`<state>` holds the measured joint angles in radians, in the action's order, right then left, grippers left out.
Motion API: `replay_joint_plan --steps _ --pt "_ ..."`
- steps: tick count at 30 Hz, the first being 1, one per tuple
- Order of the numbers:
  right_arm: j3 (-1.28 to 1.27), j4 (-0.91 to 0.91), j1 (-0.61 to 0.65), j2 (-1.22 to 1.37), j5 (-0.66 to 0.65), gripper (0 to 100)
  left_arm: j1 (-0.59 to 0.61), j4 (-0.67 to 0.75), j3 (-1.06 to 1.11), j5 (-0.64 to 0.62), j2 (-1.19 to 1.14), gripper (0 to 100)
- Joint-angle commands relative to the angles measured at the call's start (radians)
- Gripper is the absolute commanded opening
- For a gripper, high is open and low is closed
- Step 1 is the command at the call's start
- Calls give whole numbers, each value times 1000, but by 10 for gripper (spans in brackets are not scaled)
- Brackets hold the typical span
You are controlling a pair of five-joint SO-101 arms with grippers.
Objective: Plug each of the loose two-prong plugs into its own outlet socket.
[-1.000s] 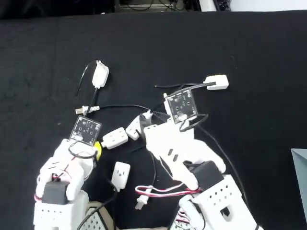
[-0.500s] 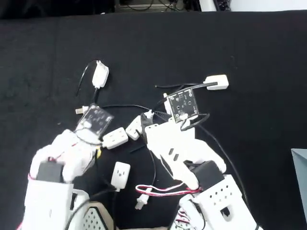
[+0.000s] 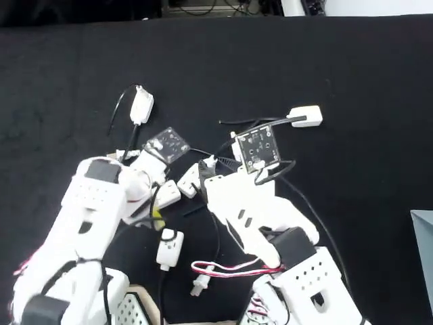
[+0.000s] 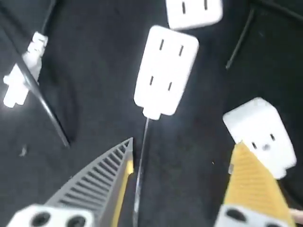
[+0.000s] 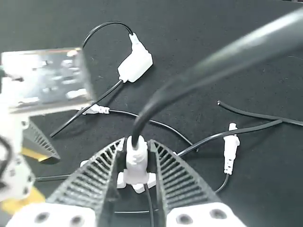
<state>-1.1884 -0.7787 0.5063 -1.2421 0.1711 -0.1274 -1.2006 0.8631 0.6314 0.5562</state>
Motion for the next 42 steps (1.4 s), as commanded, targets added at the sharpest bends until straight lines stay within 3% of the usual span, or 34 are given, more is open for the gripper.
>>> replay_joint_plan --steps 1,5,11,17,26,32,42 --pt "21 -3 -12 -15 -6 13 -5 124 -56 5 -114 324" --pt "21 -3 -12 -15 -6 13 -8 196 -54 5 -215 323" --pt "21 -3 -12 -15 -6 13 -12 267 -61 -5 -308 220" --pt "21 -3 -12 -15 -6 13 -12 299 -64 -219 -319 203" --pt "21 -3 -12 -15 -6 13 -71 307 -58 -353 -318 205" --pt "21 -3 -11 -15 -6 13 -5 104 -179 -453 -316 348" --pt "-19 18 20 -5 -6 13 127 -124 -392 -462 -275 327"
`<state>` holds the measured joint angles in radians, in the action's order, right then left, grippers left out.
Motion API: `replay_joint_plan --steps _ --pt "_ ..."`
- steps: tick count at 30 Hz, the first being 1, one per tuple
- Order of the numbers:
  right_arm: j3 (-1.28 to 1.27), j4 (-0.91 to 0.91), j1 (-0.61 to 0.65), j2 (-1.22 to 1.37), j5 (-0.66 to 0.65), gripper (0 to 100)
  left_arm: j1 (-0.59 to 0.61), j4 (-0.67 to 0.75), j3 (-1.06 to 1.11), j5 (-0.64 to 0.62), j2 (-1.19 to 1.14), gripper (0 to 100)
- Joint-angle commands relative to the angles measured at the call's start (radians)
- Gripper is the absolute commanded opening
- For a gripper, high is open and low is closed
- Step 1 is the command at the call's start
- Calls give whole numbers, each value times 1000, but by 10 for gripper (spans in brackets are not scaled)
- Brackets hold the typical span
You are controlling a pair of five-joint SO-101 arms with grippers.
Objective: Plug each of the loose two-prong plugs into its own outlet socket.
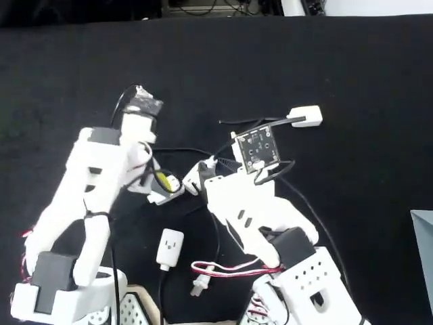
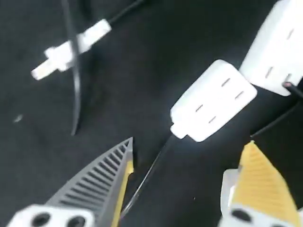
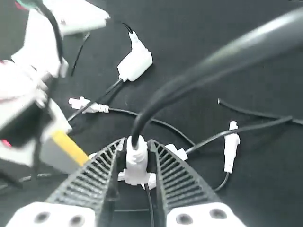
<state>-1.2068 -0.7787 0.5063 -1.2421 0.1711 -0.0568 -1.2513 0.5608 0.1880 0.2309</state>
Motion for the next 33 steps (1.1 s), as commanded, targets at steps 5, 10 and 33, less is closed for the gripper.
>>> replay_joint_plan --steps 5,10,33 --pt "-33 135 89 122 -3 13 127 -83 -33 -101 232 312" --pt "-19 299 91 346 -5 12 225 -66 124 -123 428 311" --pt "88 588 181 786 -6 12 452 196 553 -117 614 311"
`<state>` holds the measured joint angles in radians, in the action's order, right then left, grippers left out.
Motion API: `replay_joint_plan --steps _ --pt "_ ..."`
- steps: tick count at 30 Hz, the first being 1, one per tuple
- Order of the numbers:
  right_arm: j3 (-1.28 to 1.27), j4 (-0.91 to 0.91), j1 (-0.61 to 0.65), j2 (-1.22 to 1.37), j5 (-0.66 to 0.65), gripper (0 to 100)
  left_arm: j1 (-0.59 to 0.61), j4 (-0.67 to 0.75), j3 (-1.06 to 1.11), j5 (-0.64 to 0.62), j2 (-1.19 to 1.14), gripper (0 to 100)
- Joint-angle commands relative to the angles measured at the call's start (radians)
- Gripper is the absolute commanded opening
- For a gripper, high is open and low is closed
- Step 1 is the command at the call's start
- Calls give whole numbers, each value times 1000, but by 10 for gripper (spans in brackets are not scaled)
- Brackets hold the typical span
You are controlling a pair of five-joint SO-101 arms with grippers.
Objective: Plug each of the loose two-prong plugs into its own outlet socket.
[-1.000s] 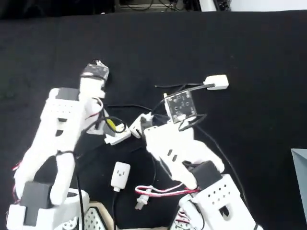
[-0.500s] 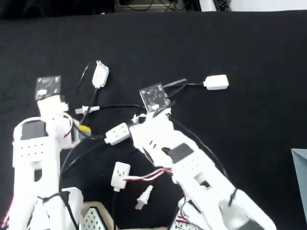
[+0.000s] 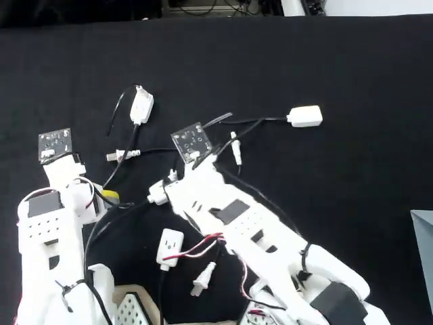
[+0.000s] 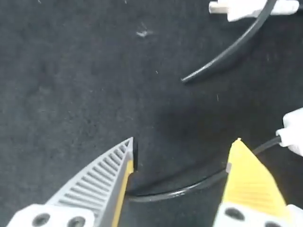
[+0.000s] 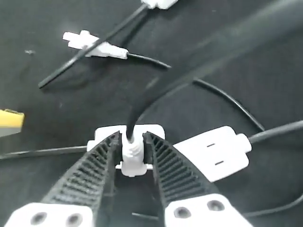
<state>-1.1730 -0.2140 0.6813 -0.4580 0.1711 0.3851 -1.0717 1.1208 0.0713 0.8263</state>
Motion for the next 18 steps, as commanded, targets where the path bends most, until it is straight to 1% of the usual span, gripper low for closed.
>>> replay_joint_plan --steps 1,15,18 --pt "54 32 2 2 -6 12 10 17 -7 0 18 311" --pt "44 55 -29 5 -49 12 10 17 -5 0 18 311" --pt "56 57 -29 50 -51 12 10 17 -5 0 18 311"
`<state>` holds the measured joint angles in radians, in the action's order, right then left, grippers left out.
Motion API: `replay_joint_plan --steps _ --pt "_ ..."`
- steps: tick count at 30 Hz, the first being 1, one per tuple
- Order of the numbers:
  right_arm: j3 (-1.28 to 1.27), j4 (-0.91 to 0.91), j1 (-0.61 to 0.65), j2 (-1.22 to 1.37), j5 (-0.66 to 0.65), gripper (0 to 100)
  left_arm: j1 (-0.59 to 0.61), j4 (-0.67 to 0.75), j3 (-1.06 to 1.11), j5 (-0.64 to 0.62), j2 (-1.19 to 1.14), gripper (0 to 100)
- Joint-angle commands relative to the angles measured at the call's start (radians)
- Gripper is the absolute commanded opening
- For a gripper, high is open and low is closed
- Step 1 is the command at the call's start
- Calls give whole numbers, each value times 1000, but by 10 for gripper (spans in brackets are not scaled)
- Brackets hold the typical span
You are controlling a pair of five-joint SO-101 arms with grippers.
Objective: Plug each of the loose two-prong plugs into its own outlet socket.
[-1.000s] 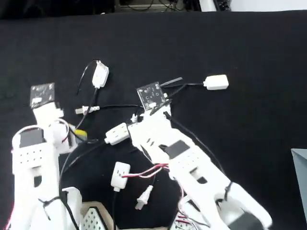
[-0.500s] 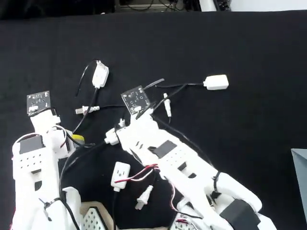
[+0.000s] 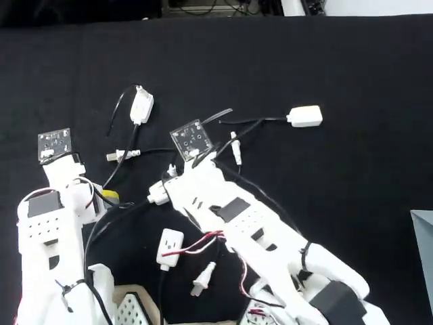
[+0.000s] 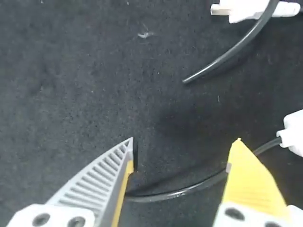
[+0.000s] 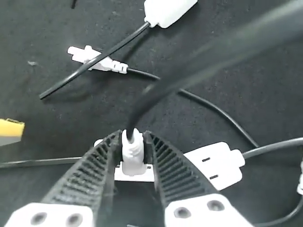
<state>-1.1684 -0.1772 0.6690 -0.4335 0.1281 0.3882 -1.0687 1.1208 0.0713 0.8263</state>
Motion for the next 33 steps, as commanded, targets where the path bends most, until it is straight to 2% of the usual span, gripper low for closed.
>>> replay_joint_plan --steps 1,8,15,20,28,33 --pt "58 29 -17 50 -8 12 7 14 -5 0 18 311" --pt "65 104 -18 139 -57 12 7 14 -1 0 21 311" --pt "59 72 -60 90 -57 12 7 14 5 2 28 311" --pt "59 3 -55 39 -57 12 7 14 5 2 28 311" --pt "38 6 3 53 -57 12 7 14 5 2 28 311" --pt "58 12 -6 84 -57 12 7 14 4 2 28 311"
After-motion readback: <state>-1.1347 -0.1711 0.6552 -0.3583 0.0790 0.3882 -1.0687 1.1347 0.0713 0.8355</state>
